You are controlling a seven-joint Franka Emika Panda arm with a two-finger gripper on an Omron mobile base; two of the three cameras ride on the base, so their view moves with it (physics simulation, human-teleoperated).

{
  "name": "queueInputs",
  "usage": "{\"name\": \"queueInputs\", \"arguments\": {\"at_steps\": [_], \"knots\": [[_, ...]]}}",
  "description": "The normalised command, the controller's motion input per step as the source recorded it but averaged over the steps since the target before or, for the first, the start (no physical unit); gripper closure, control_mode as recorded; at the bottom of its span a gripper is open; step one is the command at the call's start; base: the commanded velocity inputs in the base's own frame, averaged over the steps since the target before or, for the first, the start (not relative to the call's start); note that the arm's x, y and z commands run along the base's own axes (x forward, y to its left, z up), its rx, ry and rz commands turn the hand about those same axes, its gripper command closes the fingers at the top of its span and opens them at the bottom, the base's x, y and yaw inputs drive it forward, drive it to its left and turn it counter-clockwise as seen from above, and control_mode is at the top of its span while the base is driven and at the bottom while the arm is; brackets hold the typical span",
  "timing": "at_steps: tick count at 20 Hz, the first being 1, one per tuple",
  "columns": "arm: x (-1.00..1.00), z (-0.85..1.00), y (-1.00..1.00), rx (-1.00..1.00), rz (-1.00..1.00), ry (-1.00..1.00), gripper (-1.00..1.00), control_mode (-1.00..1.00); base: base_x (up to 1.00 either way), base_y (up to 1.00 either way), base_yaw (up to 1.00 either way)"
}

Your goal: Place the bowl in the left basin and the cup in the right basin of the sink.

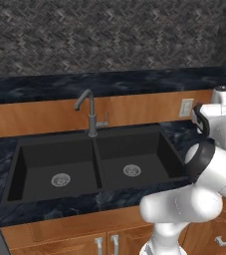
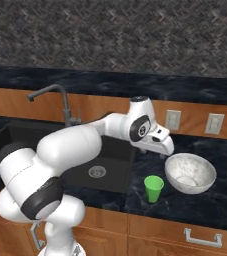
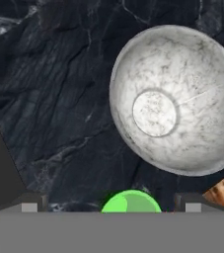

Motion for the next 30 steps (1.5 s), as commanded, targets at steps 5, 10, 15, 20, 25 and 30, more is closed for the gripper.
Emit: {"name": "queueInputs", "arguments": {"at_steps": [5, 10, 15, 20, 25, 30], "knots": [[0.16, -0.19, -0.20, -0.03, 0.00, 0.02, -1.00, -1.00, 0.00, 0.00, 0.00], [0.19, -0.16, -0.21, -0.01, 0.00, 0.09, -1.00, -1.00, 0.00, 0.00, 0.00], [0.13, -0.10, -0.11, 0.00, 0.02, 0.06, -1.00, -1.00, 0.00, 0.00, 0.00], [0.16, -0.08, -0.10, 0.00, 0.03, 0.05, -1.00, -1.00, 0.00, 0.00, 0.00], [0.11, -0.13, -0.12, 0.00, 0.04, 0.01, -1.00, -1.00, 0.00, 0.00, 0.00], [0.11, -0.18, -0.11, 0.00, 0.03, 0.00, -1.00, -1.00, 0.00, 0.00, 0.00]]}}
